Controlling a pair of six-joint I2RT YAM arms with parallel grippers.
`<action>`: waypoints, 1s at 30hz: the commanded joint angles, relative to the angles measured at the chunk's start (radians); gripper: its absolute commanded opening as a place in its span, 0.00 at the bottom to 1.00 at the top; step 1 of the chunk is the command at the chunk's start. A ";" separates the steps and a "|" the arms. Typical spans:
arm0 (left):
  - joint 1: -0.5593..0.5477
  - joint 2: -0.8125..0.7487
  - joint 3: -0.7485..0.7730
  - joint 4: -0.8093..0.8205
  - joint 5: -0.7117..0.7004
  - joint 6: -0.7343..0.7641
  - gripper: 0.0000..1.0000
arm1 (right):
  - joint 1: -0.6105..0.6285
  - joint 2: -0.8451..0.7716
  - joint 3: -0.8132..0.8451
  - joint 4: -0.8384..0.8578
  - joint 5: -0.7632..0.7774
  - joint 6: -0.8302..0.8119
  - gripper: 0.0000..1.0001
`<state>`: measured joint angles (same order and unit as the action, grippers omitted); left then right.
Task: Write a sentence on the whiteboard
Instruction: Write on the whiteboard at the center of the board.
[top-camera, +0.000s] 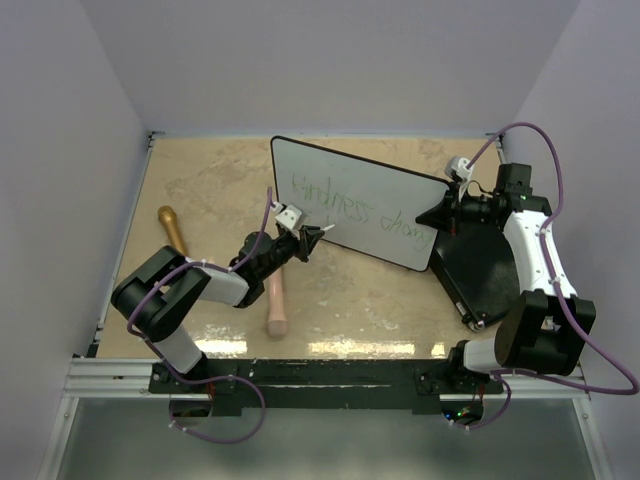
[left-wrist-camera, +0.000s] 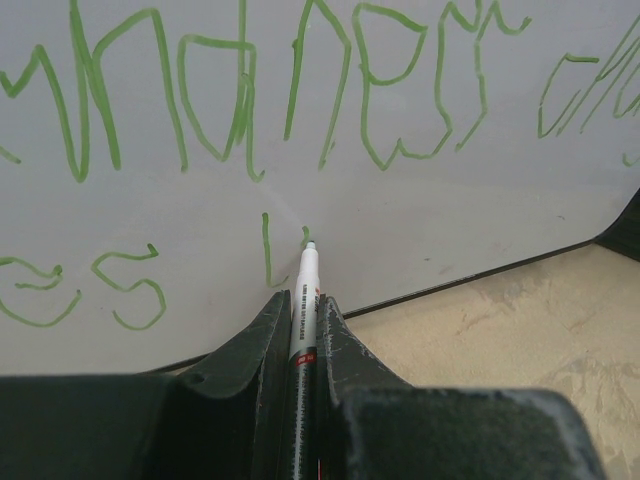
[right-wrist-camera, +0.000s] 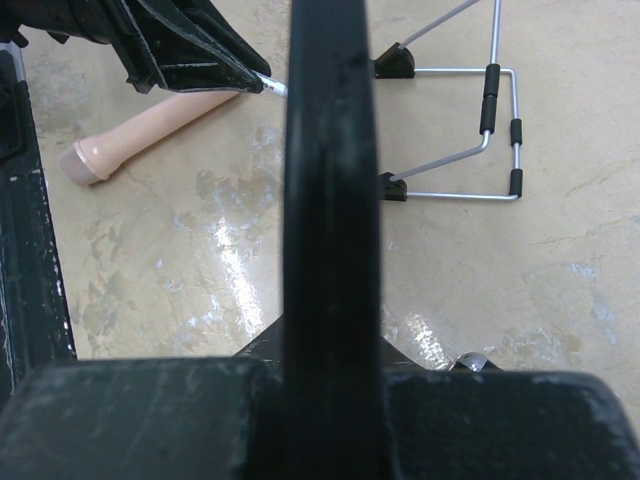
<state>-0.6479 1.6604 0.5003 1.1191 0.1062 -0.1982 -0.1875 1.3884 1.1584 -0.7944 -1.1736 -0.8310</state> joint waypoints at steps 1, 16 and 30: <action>0.008 -0.004 0.043 0.041 0.020 0.006 0.00 | 0.017 -0.005 -0.008 -0.046 0.069 -0.013 0.00; 0.008 0.007 0.003 0.021 0.003 0.005 0.00 | 0.017 -0.006 -0.006 -0.046 0.069 -0.013 0.00; 0.008 0.044 -0.009 0.004 -0.008 0.009 0.00 | 0.017 -0.006 -0.008 -0.048 0.069 -0.011 0.00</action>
<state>-0.6479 1.6905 0.4984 1.0882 0.1181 -0.1982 -0.1860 1.3884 1.1584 -0.7944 -1.1736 -0.8310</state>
